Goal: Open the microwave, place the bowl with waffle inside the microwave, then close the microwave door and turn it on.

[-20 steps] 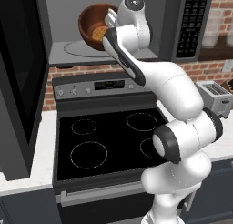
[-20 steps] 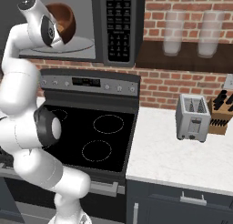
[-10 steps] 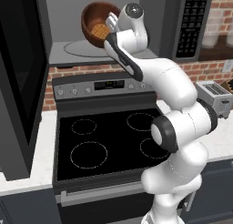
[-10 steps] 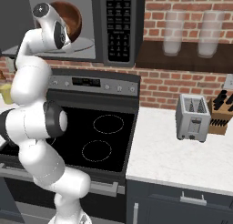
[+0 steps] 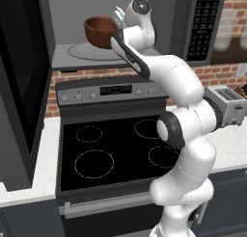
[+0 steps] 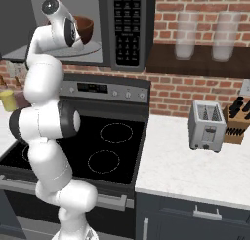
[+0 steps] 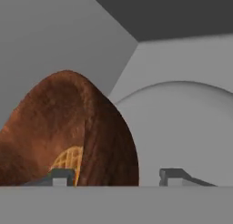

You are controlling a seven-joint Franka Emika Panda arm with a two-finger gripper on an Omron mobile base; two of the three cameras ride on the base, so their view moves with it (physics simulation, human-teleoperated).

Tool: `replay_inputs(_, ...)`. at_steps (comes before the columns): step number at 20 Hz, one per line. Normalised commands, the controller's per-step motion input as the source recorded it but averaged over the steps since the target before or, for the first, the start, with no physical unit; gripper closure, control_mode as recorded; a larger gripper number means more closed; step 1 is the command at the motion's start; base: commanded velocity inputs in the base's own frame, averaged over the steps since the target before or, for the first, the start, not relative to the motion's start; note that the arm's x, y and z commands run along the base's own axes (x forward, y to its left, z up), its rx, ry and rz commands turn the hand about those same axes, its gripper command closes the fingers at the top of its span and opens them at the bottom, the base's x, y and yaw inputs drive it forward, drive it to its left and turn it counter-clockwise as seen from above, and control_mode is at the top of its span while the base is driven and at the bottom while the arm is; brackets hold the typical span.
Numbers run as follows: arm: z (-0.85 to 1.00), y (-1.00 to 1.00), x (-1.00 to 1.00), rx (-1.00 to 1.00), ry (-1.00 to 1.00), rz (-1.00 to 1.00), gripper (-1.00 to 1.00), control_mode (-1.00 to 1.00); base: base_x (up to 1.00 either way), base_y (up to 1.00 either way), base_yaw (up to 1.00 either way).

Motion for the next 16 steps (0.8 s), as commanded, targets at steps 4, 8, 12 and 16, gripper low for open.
replay_inputs(4,0.0,0.0,-0.07,0.01,-0.38,0.0,-1.0,-1.0,0.0,0.0,0.0)
replay_inputs(8,0.01,0.0,-0.37,0.01,-0.57,0.04,-1.0,-1.0,0.0,0.0,0.0)
replay_inputs(12,0.01,0.0,-0.83,0.01,-0.55,0.04,-1.0,-1.0,0.0,0.0,0.0)
replay_inputs(16,0.01,0.0,-1.0,-0.02,-0.48,0.01,-1.0,-1.0,0.0,0.0,0.0)
